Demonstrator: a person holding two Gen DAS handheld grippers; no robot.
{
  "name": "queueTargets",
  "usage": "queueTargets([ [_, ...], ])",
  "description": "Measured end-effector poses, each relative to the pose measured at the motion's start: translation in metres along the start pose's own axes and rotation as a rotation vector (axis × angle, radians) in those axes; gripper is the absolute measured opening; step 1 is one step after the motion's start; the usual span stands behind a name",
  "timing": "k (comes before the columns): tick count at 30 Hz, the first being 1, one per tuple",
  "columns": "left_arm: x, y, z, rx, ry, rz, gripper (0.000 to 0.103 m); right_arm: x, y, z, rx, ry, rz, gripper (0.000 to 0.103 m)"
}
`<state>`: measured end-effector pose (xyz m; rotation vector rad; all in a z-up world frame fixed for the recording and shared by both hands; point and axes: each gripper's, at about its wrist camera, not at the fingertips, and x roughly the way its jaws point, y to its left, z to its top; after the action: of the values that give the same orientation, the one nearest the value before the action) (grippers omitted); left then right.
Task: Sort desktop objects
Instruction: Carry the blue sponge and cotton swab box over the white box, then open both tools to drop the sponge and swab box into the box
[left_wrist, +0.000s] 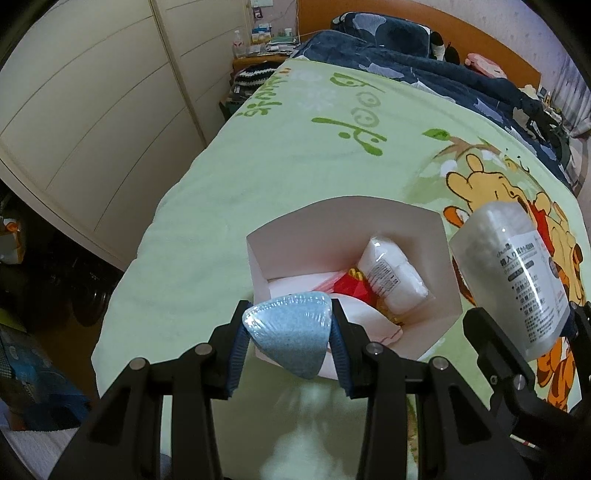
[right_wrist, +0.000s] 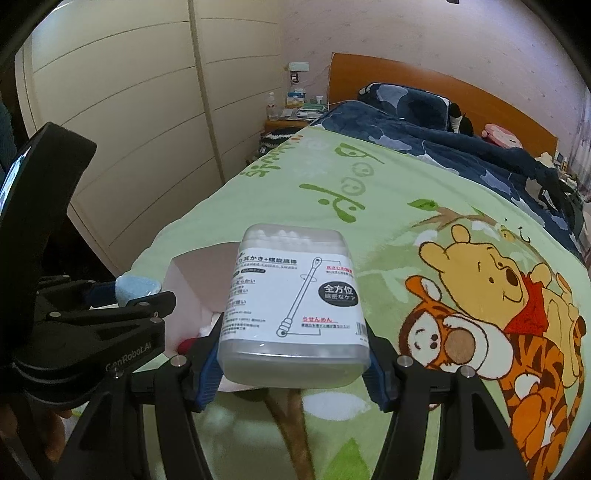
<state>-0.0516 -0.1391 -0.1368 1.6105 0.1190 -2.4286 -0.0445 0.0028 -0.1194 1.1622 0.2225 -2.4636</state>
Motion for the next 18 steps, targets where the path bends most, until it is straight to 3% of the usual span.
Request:
queueTargets([
  [18,0.041,-0.006,0.016,0.115,0.056,-0.01,0.041,0.047,0.003,0.01,-0.107,0.105,0.012,0.064],
])
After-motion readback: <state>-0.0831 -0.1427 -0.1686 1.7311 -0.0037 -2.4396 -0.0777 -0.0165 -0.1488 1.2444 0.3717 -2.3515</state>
